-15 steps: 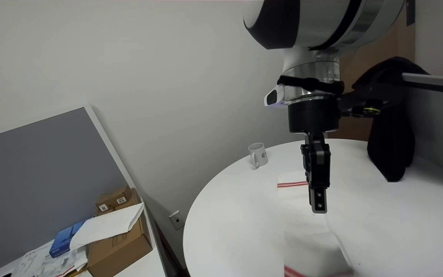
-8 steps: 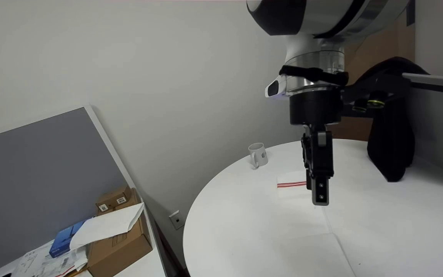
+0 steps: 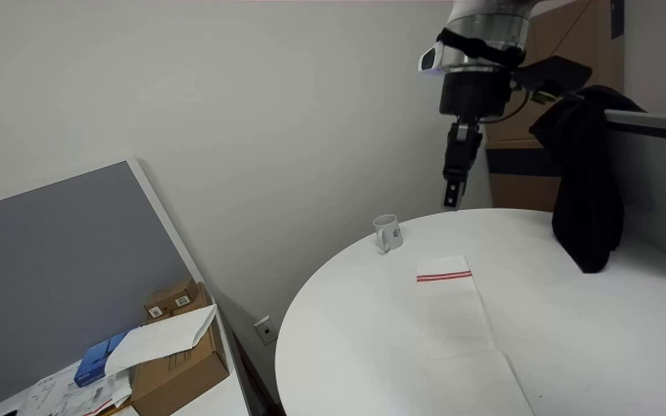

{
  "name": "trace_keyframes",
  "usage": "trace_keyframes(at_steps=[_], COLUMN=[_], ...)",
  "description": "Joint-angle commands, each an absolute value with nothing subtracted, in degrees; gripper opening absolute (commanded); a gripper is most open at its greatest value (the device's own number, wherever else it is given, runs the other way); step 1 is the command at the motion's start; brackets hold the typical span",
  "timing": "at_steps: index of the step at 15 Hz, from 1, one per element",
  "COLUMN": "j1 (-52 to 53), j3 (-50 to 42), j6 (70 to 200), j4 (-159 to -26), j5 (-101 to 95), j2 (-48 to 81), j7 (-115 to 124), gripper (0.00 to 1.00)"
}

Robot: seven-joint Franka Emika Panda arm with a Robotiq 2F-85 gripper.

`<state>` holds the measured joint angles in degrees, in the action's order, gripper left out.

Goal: Spread out the towel on the table

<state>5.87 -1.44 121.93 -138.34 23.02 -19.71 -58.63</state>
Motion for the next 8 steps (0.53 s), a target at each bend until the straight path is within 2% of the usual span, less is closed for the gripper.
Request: trace_keyframes(at_steps=[1,8], j1=[3.38,-0.04], j3=[-2.15,-2.62], j6=[127.46,129.3], j4=[-134.12,-135.32], j5=[18.47,10.82], j2=[-17.9,-21.88], j7=[-51.32,-28.59], gripper=[1.0,1.0])
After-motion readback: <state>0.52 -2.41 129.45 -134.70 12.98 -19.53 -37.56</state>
